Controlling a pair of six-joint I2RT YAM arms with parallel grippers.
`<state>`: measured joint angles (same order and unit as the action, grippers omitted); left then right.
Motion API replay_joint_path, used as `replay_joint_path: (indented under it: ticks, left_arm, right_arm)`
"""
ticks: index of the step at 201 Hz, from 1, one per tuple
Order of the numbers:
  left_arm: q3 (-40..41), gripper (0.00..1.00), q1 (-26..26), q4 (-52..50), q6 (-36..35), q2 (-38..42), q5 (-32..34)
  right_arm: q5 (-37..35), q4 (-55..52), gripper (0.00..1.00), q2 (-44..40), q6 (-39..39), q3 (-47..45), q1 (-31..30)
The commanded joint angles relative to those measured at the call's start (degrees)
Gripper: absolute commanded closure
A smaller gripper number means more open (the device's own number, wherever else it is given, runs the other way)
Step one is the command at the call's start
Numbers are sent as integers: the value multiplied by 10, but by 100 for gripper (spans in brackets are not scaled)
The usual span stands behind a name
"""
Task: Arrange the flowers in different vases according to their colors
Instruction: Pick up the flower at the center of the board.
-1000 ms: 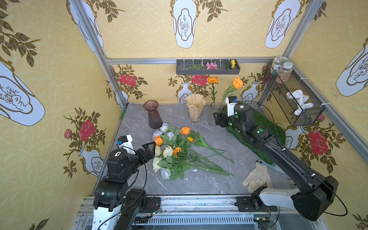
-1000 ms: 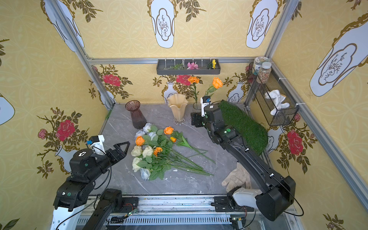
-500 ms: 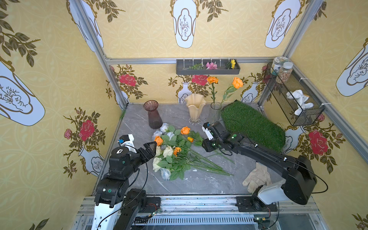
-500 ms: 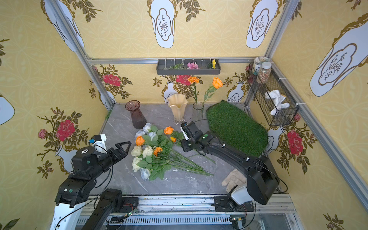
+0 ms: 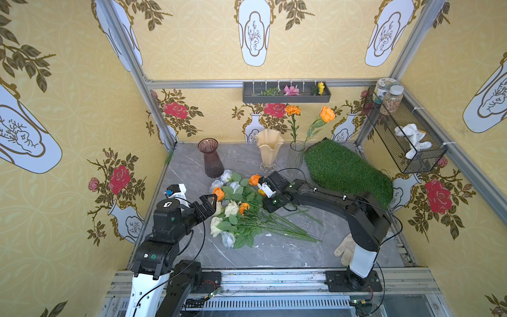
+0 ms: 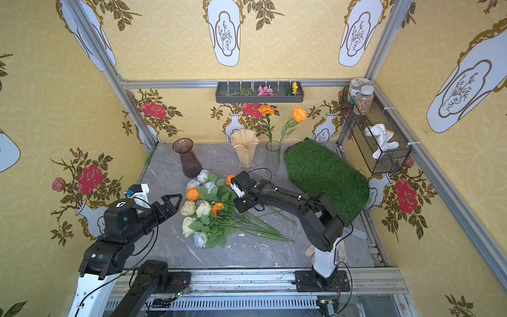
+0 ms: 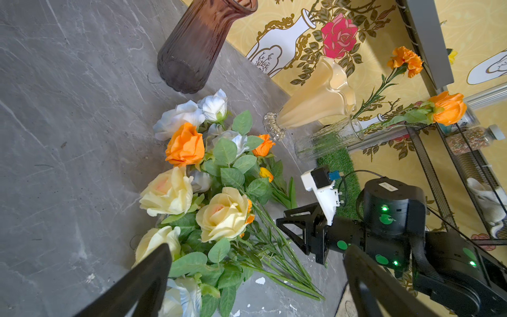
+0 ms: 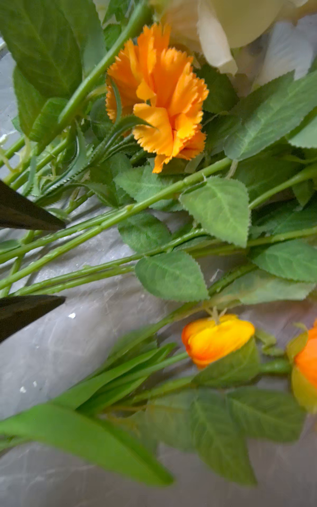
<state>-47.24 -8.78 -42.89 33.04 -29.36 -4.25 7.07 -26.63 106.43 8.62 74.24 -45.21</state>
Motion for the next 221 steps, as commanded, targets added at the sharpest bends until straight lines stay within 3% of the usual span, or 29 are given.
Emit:
replay_joint_path:
  ticks: [1,52,76,116,163,221]
  left_arm:
    - [-1,0,2,5,-2,-4,4]
    - [-1,0,8,6,-2,-12,1]
    - [-2,0,8,5,-2,-11,1]
    - [-2,0,16,7,-2,-12,-4]
    - [-1,0,18,7,-2,-9,-5]
    - [-1,0,18,8,-2,-3,-5]
  right_arm:
    - [-18,14,60,30,-33,18,-13]
    - [-42,18,65,71,-63,47,-18]
    - [-45,-4,88,82,-86,68,-18]
    - [-87,-11,98,65,-134,75,-28]
    - [-115,-12,100,20,-179,89,-30]
    - [-82,-2,100,-20,-193,88,-26]
